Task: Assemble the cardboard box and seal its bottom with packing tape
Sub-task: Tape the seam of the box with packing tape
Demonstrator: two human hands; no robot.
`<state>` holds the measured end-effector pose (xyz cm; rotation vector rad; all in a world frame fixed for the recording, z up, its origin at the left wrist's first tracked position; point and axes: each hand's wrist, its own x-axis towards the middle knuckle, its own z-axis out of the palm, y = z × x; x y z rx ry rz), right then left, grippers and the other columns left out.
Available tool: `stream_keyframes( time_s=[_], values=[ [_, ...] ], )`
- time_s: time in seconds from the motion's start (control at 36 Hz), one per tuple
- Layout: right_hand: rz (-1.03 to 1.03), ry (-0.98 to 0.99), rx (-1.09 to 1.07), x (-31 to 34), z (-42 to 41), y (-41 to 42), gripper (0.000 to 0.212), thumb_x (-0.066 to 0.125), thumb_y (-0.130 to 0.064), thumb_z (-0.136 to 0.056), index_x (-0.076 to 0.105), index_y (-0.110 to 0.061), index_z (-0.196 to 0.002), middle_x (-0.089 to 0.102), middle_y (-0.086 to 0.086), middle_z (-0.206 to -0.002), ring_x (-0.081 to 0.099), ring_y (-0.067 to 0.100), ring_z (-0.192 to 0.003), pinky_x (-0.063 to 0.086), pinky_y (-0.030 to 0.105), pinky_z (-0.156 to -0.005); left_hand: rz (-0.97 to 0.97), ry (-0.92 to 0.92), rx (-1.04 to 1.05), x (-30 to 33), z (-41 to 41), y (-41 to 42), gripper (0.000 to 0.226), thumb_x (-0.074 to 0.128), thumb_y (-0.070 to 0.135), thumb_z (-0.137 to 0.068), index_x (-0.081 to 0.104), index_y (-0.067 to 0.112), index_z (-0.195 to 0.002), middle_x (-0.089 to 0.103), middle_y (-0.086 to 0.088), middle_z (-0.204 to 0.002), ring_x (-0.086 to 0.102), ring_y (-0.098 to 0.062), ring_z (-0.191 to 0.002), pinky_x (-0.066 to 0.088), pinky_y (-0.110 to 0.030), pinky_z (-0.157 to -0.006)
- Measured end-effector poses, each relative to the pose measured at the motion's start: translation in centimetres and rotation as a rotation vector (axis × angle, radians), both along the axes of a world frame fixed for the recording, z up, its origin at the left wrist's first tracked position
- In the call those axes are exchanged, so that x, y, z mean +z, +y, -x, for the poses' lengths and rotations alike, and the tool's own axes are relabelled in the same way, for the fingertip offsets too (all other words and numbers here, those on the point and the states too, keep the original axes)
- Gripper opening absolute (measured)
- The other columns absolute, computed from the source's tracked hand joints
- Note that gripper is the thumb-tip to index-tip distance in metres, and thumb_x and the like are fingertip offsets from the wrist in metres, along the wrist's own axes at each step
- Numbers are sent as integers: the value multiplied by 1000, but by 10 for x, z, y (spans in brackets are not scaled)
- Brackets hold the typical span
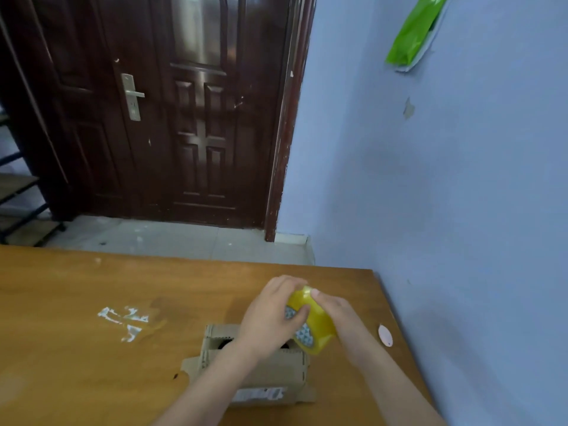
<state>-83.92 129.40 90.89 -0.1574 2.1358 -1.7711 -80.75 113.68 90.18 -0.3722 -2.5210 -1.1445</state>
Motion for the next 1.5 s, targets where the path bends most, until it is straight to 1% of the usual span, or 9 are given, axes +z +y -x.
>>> stream_keyframes(
  time_s=[0.14, 0.31, 0.42, 0.5, 0.56, 0.78, 0.92, 1.14, 1.5],
  values=[
    [-74, 31, 2, 6, -5, -9, 33, 57, -42, -90, 71, -17, -73, 68, 1, -78, 62, 11, -75, 47, 24, -68, -52, 93, 140, -1, -5, 0, 5, 61, 17, -90, 61, 13, -93, 55, 10, -91, 53, -9, -85, 49, -33, -71],
    [-62, 16, 36, 10, -13, -10, 62, 53, -64, -80, 71, -5, -88, 68, 4, -83, 63, 17, -79, 46, 30, -75, -108, 120, 137, 2, -9, -2, 9, 63, 11, -88, 62, 12, -79, 58, 9, -82, 56, -8, -77, 50, -28, -67],
    [-21, -26, 74, 12, -16, -6, 73, 52, -67, -81, 67, 1, -103, 72, 17, -100, 69, 22, -91, 51, 30, -86, -597, -39, 306, 8, -5, -7, 15, 62, 11, -89, 63, 11, -74, 64, 2, -68, 59, -10, -68, 49, -20, -64],
    [13, 14, 95, 14, -20, 0, 62, 61, -58, -74, 68, -3, -100, 71, 9, -91, 66, 15, -81, 51, 23, -73, -1138, -232, 358, 14, 1, -18, 17, 56, 7, -92, 58, 4, -75, 60, -2, -60, 59, -13, -59, 54, -25, -56],
    [27, 23, 145, 13, -22, 4, 55, 67, -54, -70, 68, -6, -97, 68, 5, -86, 65, 16, -78, 50, 23, -68, -1253, -291, 370, 12, 3, -27, 17, 55, 8, -93, 58, 6, -76, 60, -1, -60, 60, -9, -56, 54, -23, -52],
    [-137, 168, 244, 8, -20, 19, 41, 73, -53, -69, 54, -17, -66, 42, 0, -64, 41, 13, -60, 30, 19, -54, -1408, -465, 442, -20, -9, -27, 16, 57, 6, -92, 56, 6, -76, 64, -5, -65, 65, -18, -63, 56, -25, -52],
    [-235, 229, 258, 1, -14, 29, 30, 72, -50, -69, 55, -29, -57, 43, -14, -56, 39, 3, -53, 30, 12, -51, -1374, -527, 473, -36, -13, -19, 7, 63, 12, -88, 62, 8, -84, 62, -7, -76, 62, -20, -69, 52, -31, -70],
    [-250, 259, 263, -15, 0, 43, 40, 69, -50, -71, 56, -13, -66, 42, -8, -60, 39, 7, -55, 30, 17, -50, -1499, -555, 509, -41, -10, -4, 6, 62, 6, -88, 64, 1, -87, 64, -9, -71, 64, -14, -54, 58, -24, -55],
    [-216, 130, 402, -34, 30, 61, 32, 69, -47, -76, 56, -20, -64, 44, -9, -59, 42, 6, -53, 31, 21, -52, -1548, -540, 633, -54, -6, 17, 11, 65, 7, -85, 69, 7, -96, 66, -4, -64, 64, -17, -58, 58, -28, -59]
  ],
)
